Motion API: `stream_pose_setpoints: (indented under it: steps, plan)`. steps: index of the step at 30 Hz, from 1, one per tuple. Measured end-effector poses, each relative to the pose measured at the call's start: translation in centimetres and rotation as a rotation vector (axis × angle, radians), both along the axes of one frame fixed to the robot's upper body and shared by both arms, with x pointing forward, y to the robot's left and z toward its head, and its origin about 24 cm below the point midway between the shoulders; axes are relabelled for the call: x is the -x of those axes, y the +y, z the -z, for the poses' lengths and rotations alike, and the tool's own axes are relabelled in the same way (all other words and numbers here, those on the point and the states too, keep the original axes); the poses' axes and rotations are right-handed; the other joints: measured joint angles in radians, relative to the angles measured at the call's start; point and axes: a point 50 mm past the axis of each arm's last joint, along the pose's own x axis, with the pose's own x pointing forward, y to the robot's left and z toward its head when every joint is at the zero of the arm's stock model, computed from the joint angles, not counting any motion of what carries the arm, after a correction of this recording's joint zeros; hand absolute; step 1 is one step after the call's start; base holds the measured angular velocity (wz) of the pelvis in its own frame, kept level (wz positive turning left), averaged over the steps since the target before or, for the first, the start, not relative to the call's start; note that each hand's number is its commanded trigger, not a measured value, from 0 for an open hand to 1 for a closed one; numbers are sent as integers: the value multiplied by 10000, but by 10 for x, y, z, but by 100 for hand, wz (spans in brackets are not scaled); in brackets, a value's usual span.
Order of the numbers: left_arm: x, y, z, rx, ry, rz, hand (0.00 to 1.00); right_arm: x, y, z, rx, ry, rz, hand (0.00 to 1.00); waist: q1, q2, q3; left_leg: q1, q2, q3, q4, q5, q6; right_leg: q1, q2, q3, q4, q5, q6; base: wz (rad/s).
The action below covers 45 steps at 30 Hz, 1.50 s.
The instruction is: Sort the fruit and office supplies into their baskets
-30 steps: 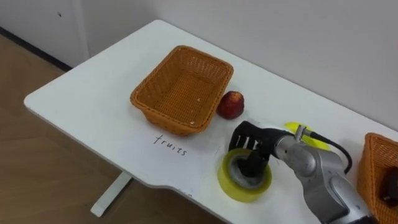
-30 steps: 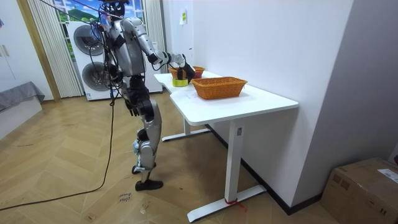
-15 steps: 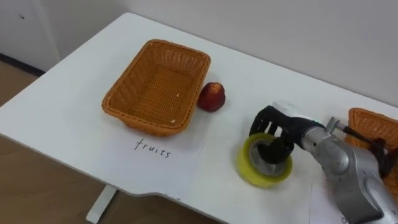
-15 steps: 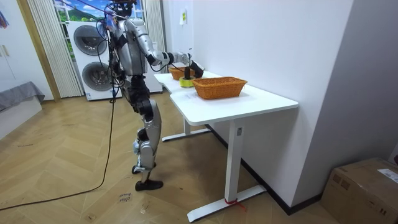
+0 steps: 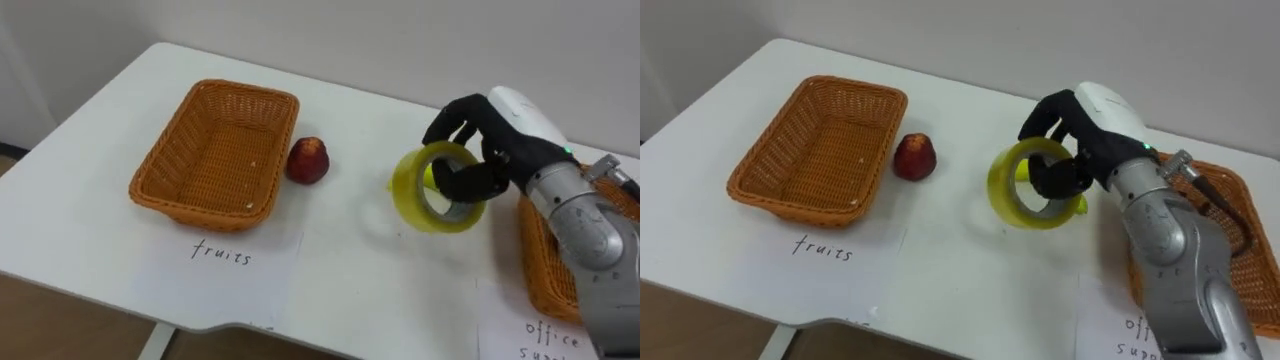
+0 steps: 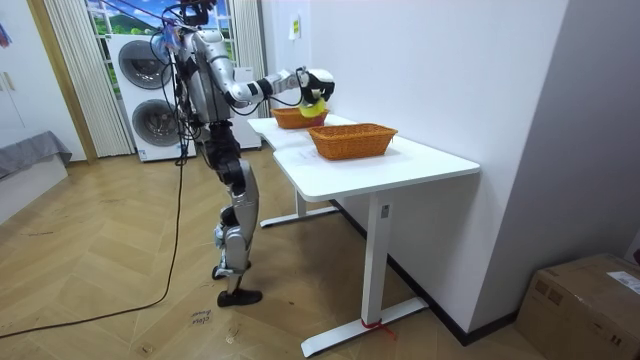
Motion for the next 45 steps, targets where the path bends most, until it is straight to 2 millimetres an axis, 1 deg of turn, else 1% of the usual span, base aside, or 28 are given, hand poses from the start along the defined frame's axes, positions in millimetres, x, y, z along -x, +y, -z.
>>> stream_pose_setpoints:
  steps: [3, 6, 9, 12, 14, 17, 19, 22, 23, 24, 25, 26, 27, 29, 31, 34, 37, 40, 41, 43, 45]
  plan:
    - [5, -3, 2, 153, 130, -151, 0, 0, -2, -4, -296, -427, 111, 100, -35, 55, 24, 105, 12, 16, -56, 0, 0, 68, 9, -2, 0, -1, 0, 0]
    - [5, -4, 2, 212, 119, -152, 0, 1, -5, -8, -690, -781, 116, 100, -84, 72, 29, 104, 14, 14, -88, 2, -3, 65, 14, -10, -4, -2, 1, 0]
    - [10, -4, 3, 253, 250, -213, 0, 1, -8, -11, -870, -1205, 284, 100, -210, 86, 29, 100, 7, 6, -94, 2, -2, 66, 12, 2, -15, -1, 2, 0]
    - [16, -4, 3, 288, 345, -249, 0, 1, -10, -14, -898, -1570, 480, 100, -398, 132, 4, 103, 3, 10, -20, 1, -1, 70, 7, -12, -26, 0, 3, 0]
    - [21, -4, 3, 333, 462, -291, 0, 2, -19, -17, -970, -1888, 906, 100, -564, 197, -58, 121, -6, 21, -3, 0, 2, 96, -9, -10, -25, 1, 6, 0]
    - [21, -4, 3, 433, 482, -335, 0, 3, -32, -20, -1117, -2340, 1604, 100, -674, 303, -58, 134, -4, 54, -2, 1, 3, 76, -16, -6, -27, 1, 9, -1]
    - [21, -2, 2, 382, 425, -462, 0, 3, -42, -17, -1447, -2297, 1938, 100, -779, 307, -62, 137, 14, 54, 20, 1, 3, 60, -13, -6, -21, 1, 9, 0]
    - [22, 2, 1, 263, 360, -655, 0, 3, -54, -11, -1501, -2112, 2486, 100, -926, 256, -55, 135, 65, 129, 26, 5, -6, 10, -7, 26, -1, -1, 5, -5]
    - [22, 2, 1, 249, 372, -659, 0, 3, -56, -10, -1512, -2105, 2561, 100, -930, 240, -53, 133, 104, 207, 14, 6, -8, -44, -6, 66, 7, -2, 2, -22]
    - [22, 2, 1, 240, 370, -671, 0, 3, -57, -9, -1529, -2091, 2677, 100, -919, 227, -65, 134, 118, 344, -19, 5, -12, -100, 12, 235, 17, 0, -7, -27]
    - [23, 2, 1, 240, 402, -683, 0, 2, -58, -7, -1528, -2059, 2729, 100, -952, 189, -51, 127, 118, 396, -32, 4, -14, -85, 26, 266, 7, 8, -20, -24]
    - [23, 2, 1, 261, 414, -683, 0, 2, -59, -7, -1522, -2018, 2755, 100, -1076, 127, -35, 129, 121, 433, -25, 4, -15, -123, 54, 288, 7, 10, -24, -10]
    - [24, 2, 1, 276, 428, -685, 0, 2, -59, -6, -1523, -2008, 2761, 100, -1096, 104, -32, 130, 123, 459, -16, 4, -15, -152, 75, 311, 7, 10, -24, -14]
    - [22, 2, 1, 365, 331, -830, 0, 2, -60, -6, -1570, -2013, 2797, 100, -1120, 9, -33, 113, 136, 602, -29, -1, -11, -212, 115, 516, 12, 30, -42, -21]
    - [19, 3, 1, 365, 244, -813, 0, 3, -63, -4, -1800, -1947, 2932, 100, -1141, -67, -31, 113, 135, 627, -59, -2, -10, -226, 116, 532, 11, 47, -33, -7]
    - [16, 3, 1, 431, 63, -916, 0, 4, -73, -1, -2536, -1899, 3236, 100, -1240, -103, -51, 114, 142, 640, -81, -3, -8, -284, 123, 552, 3, 74, -21, 0]
    - [17, 3, 1, 400, 50, -949, 0, 5, -82, -2, -2659, -1890, 3489, 100, -1325, -76, -35, 109, 152, 639, -83, -4, -8, -280, 133, 569, -24, 97, -17, 0]
    - [16, 4, 0, 396, -28, -1044, 0, 6, -87, -1, -2689, -1935, 3755, 100, -1412, 25, -4, 110, 178, 655, -95, -4, -9, -311, 152, 669, -23, 98, -18, -5]
    - [14, 4, 0, 410, -131, -1117, 0, 6, -90, 1, -2693, -1852, 3895, 100, -1423, 78, -27, 111, 187, 705, -97, -4, -9, -320, 159, 702, -21, 101, -23, -8]
    - [13, 6, -1, 366, -223, -1152, 0, 7, -93, 5, -2695, -1742, 4109, 100, -1426, 132, -48, 116, 172, 719, -114, -2, -12, -313, 162, 701, -17, 101, -24, -2]
    - [13, 7, -2, 323, -245, -1183, 0, 7, -96, 8, -2706, -1655, 4316, 100, -1450, 156, -67, 120, 171, 738, -122, -2, -13, -299, 163, 713, -9, 101, -25, 0]
